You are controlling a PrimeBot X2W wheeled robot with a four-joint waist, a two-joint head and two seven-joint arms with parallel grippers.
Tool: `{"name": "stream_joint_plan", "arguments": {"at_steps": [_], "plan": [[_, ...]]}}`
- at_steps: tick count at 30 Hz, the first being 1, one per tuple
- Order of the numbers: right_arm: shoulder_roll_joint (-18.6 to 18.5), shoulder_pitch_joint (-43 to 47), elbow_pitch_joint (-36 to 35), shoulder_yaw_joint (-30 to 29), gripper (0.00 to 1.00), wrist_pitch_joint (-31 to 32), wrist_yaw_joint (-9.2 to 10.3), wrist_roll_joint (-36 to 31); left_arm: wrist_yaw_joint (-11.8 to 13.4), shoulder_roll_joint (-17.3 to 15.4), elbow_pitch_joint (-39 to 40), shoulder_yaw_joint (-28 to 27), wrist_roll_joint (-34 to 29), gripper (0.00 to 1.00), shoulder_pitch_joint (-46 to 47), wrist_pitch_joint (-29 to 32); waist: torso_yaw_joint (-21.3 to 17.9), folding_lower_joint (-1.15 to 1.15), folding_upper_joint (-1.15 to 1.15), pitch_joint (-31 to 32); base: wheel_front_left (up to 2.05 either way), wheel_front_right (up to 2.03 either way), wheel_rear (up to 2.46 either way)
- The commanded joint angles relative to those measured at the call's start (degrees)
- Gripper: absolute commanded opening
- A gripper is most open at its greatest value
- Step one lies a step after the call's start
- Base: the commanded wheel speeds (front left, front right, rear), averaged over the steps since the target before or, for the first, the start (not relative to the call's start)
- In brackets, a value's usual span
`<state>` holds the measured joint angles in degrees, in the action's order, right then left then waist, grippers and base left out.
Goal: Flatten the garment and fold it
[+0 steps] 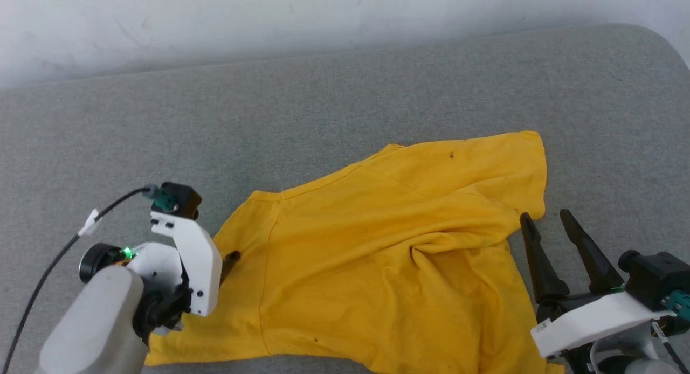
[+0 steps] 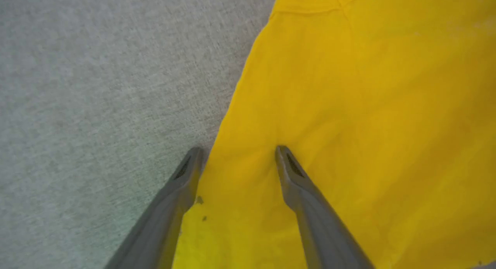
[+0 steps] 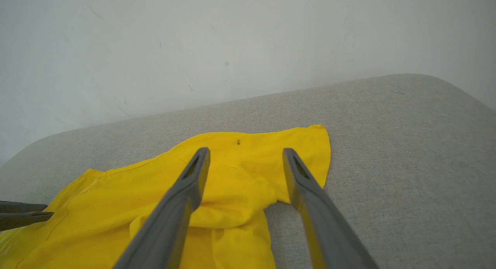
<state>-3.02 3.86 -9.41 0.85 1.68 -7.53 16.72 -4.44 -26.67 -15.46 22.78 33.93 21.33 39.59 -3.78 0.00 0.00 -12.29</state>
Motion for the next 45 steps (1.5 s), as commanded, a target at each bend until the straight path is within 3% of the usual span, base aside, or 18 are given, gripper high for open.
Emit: {"name": "stream_joint_plan", "arguments": {"at_steps": [1,3,4,8,14,19,24,29,34,37,38,39,42,45], "plan": [[0.14,-0.60,0.29,-0.13,1.00,-0.46,0.04,0.13,-0.89,0.97,-2.33,2.87,1.04,1.00,-2.39,3.60,-0.02,0.00,0.00,-0.09,0.00,0.00,0.00],[0.14,-0.91,0.74,-0.42,1.00,-0.42,0.04,0.15,-1.46,1.22,-2.30,4.61,2.06,0.47,-2.69,6.84,0.18,0.00,0.00,-0.07,0.00,0.00,0.00],[0.14,-1.35,0.98,-0.49,1.00,-0.27,0.04,0.20,-1.68,1.39,-2.18,5.21,2.63,0.00,-2.84,7.83,0.27,0.00,0.00,-0.09,0.00,0.00,0.00],[-0.45,-5.03,2.64,-0.49,1.00,0.87,0.04,-0.34,-1.62,2.95,-1.61,4.97,5.07,0.00,-3.36,8.21,1.08,0.00,0.00,-0.27,0.00,0.00,0.00],[-2.81,-13.59,9.58,-0.24,1.00,4.09,0.04,2.01,0.96,5.26,-0.98,1.82,4.13,0.00,-3.02,-1.39,2.65,0.00,0.00,-1.17,0.00,0.00,0.00],[-8.28,-25.91,22.70,2.22,1.00,11.58,0.04,6.05,3.80,7.83,0.27,-0.85,1.81,0.00,-1.82,-12.46,5.24,0.00,0.00,-2.40,0.00,0.00,0.00],[-14.62,-36.63,34.47,11.71,1.00,21.74,0.04,9.88,4.73,9.77,1.96,-0.87,0.15,0.00,-0.95,-18.04,8.56,0.00,0.00,-4.08,0.00,0.00,0.00],[-18.96,-44.91,41.64,22.47,1.00,26.85,0.04,13.49,4.62,10.69,3.68,-0.18,-0.68,0.00,-0.28,-20.31,11.14,0.00,0.00,-6.22,0.00,0.00,0.00],[-20.78,-50.01,46.44,32.72,1.00,30.72,0.04,17.02,4.08,10.87,4.54,0.30,-0.80,0.00,0.37,-21.10,12.52,0.00,0.00,-7.96,0.00,0.00,0.00],[-20.91,-50.73,49.98,37.56,1.00,37.27,0.04,21.40,3.86,10.93,4.42,0.47,-0.70,0.00,0.59,-21.32,12.81,0.00,0.00,-8.16,0.00,0.00,0.00],[-20.94,-50.71,51.16,38.70,0.34,40.10,0.04,23.07,3.83,10.92,4.31,0.55,-0.70,0.00,0.63,-21.36,12.88,0.00,0.00,-8.10,0.00,0.00,0.00],[-20.89,-50.61,52.07,39.69,0.00,42.95,0.04,24.71,3.83,10.91,4.16,0.60,-0.68,0.00,0.62,-21.36,12.88,0.00,0.00,-7.98,0.00,0.00,0.00],[-20.99,-50.64,52.68,41.94,0.00,47.53,0.04,28.10,3.93,10.71,3.71,0.57,-0.43,0.00,0.28,-21.25,12.50,0.00,0.00,-7.26,0.00,0.00,0.00],[-21.64,-51.22,50.95,43.00,0.00,45.61,0.04,30.00,4.16,9.86,3.46,0.35,-0.40,0.00,-0.09,-20.86,11.80,0.00,0.00,-6.12,0.00,0.00,0.00]]}}
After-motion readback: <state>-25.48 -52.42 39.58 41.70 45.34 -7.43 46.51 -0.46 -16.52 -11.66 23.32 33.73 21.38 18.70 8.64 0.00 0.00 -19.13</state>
